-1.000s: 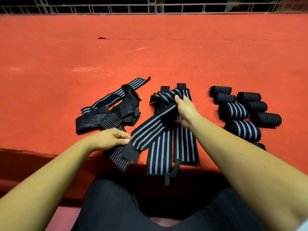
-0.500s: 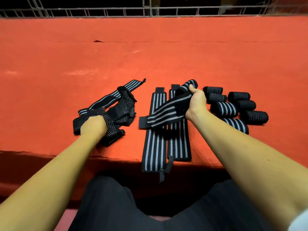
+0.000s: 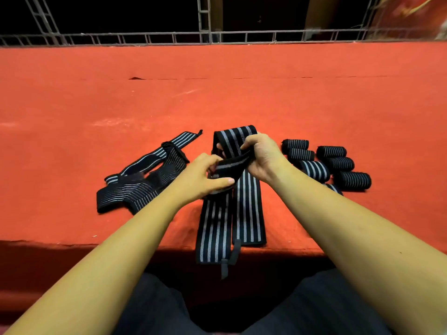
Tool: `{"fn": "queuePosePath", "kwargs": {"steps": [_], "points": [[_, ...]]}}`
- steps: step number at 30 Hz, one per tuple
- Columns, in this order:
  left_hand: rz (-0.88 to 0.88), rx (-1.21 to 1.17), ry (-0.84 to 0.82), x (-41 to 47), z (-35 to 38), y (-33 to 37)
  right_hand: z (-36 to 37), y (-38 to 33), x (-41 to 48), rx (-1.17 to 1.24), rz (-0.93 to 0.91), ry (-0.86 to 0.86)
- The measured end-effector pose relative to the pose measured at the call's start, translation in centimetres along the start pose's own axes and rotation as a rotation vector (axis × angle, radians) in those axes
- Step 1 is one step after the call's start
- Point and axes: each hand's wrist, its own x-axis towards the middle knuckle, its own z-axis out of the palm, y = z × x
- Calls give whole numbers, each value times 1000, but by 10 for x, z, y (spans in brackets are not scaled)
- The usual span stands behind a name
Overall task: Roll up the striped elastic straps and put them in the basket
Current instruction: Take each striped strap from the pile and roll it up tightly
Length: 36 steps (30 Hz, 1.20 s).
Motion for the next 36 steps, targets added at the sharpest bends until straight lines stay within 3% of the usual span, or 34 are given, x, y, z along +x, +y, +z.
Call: {"fn": "queuePosePath", "kwargs": {"steps": [5,8,11,13,16,17,19,23,27,30,34,36], "points": [[152,184,-70,-1,1,9,-6,-2,8,-19,44,63],[258,381,-209,-7,1,18,-7,-2,11,-53,130,72],[107,289,-283,-11,-6,14,-10,-5,14,-87,61,40],[-39,47,-168,-10,-12,13,-13,-6,14,-100,34,-61],[-420,-688,67,3,-16,10,-13,-3,10,-188,75,-206],[-474,-868,110,7,-15,7,-12,0,8,-245,102,-234],[-415,-931,172,16,-12,4,-8,6,2,-359,135,-275],[-361,-933,486,34,-15,10,-10,17,-3,-374,222,-310],[-411,-972,595,50,-27,13,-22,45,-13,-805,351,-314],[-414,-887,448,50,-26,3,-22,55,-11,-632,295,-183],[-312,-562,-108,21,-8,-27,-18,33,7,-266,132,14],[-252,-394,-231,6,0,-37,-20,25,16,-174,141,80]]}}
